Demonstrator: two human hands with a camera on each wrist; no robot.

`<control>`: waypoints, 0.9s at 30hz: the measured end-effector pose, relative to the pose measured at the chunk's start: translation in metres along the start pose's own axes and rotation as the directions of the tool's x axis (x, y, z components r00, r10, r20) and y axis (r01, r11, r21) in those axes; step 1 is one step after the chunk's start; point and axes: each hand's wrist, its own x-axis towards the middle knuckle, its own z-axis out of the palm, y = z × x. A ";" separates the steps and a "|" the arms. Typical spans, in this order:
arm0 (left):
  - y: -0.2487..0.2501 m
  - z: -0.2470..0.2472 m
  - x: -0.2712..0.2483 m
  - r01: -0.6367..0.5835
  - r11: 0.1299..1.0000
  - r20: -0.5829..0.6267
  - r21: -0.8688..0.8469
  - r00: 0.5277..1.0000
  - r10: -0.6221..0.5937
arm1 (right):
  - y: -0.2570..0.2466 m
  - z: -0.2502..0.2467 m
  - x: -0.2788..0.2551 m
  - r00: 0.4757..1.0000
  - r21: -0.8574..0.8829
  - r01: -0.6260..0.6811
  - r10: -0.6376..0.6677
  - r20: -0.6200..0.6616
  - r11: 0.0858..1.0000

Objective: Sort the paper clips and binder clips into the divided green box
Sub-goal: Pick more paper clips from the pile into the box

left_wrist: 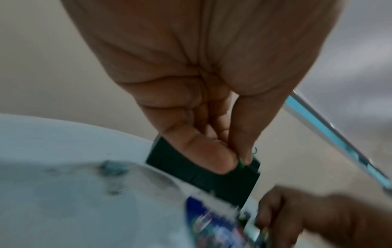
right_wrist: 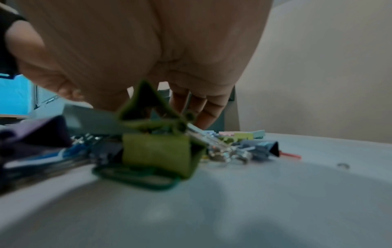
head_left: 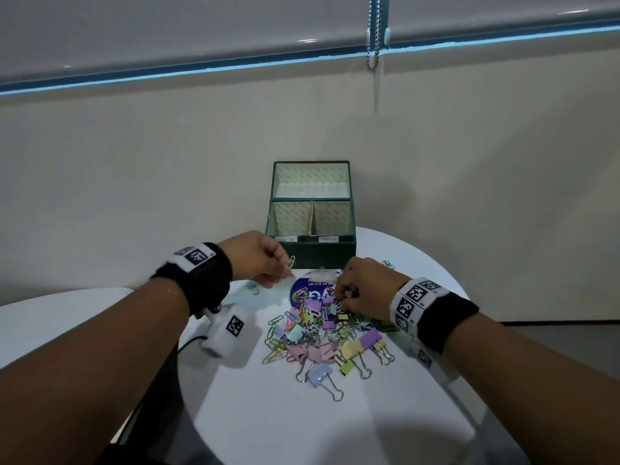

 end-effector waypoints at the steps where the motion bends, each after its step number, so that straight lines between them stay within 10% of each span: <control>1: 0.006 -0.003 0.004 -0.001 0.997 0.009 -0.074 1.000 0.002 | 0.001 0.000 0.000 1.000 -0.004 0.005 -0.005 -0.002 1.000; 6: 0.036 -0.008 0.027 0.029 0.970 0.066 -0.240 0.998 -0.013 | 0.001 0.000 -0.002 0.997 0.048 0.074 -0.074 0.009 0.996; 20: 0.074 0.025 0.078 0.044 0.983 -0.268 -0.179 0.959 -0.092 | 0.004 -0.002 -0.001 0.992 0.085 0.101 -0.108 0.072 0.991; 27: 0.064 0.028 0.042 -0.134 0.937 -0.325 0.322 0.914 0.242 | 0.004 -0.001 0.001 0.996 0.070 0.062 -0.066 0.052 0.996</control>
